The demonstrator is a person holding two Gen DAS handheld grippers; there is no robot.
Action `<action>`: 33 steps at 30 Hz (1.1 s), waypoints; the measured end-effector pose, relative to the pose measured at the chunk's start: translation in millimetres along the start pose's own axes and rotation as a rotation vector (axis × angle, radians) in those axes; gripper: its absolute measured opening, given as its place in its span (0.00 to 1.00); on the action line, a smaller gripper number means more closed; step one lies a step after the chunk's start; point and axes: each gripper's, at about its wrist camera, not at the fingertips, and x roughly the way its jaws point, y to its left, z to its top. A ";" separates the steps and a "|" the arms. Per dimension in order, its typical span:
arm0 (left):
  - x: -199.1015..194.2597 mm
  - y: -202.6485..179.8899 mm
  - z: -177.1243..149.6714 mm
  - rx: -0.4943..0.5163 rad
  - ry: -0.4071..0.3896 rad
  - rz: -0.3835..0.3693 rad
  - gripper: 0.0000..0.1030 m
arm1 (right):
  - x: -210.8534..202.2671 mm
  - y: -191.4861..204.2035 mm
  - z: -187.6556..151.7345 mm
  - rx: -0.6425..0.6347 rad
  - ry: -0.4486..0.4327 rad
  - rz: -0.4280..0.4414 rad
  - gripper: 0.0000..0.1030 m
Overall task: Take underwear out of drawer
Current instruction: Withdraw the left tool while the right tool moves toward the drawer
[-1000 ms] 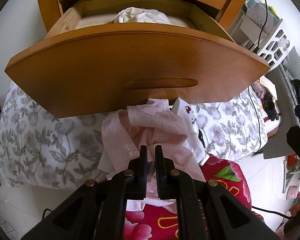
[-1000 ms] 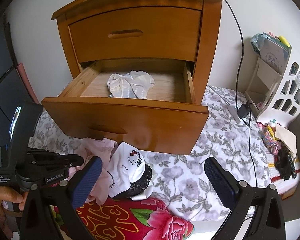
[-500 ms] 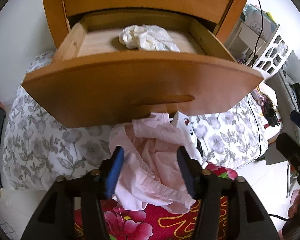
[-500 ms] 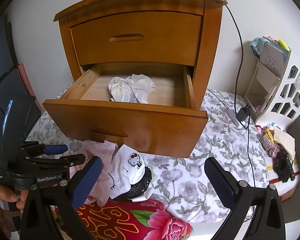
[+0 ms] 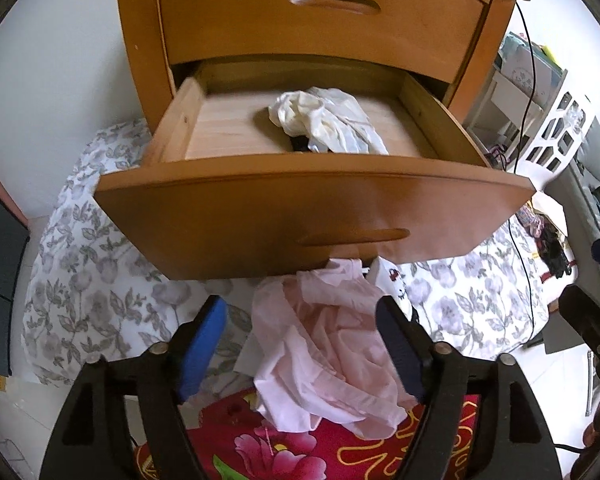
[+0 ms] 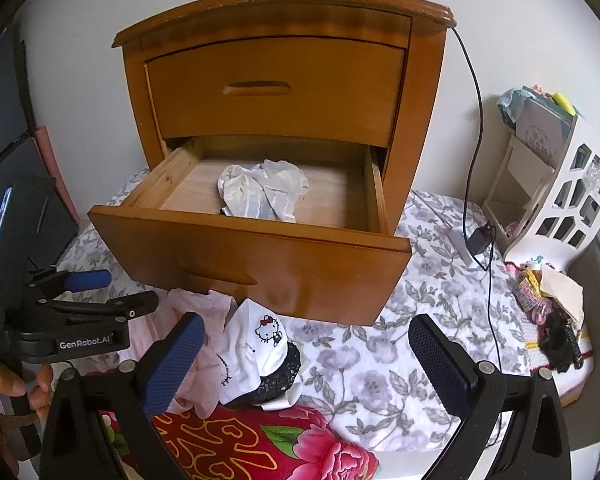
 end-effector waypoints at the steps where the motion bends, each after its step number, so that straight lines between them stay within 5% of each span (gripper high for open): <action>1: -1.3 0.9 -0.1 -0.001 -0.009 0.003 0.85 | -0.6 0.8 0.3 -0.002 -0.002 -0.002 1.00; 33: 6.1 18.4 15.9 0.008 -0.083 -0.042 0.85 | 31.9 8.5 27.6 -0.035 0.019 -0.011 1.00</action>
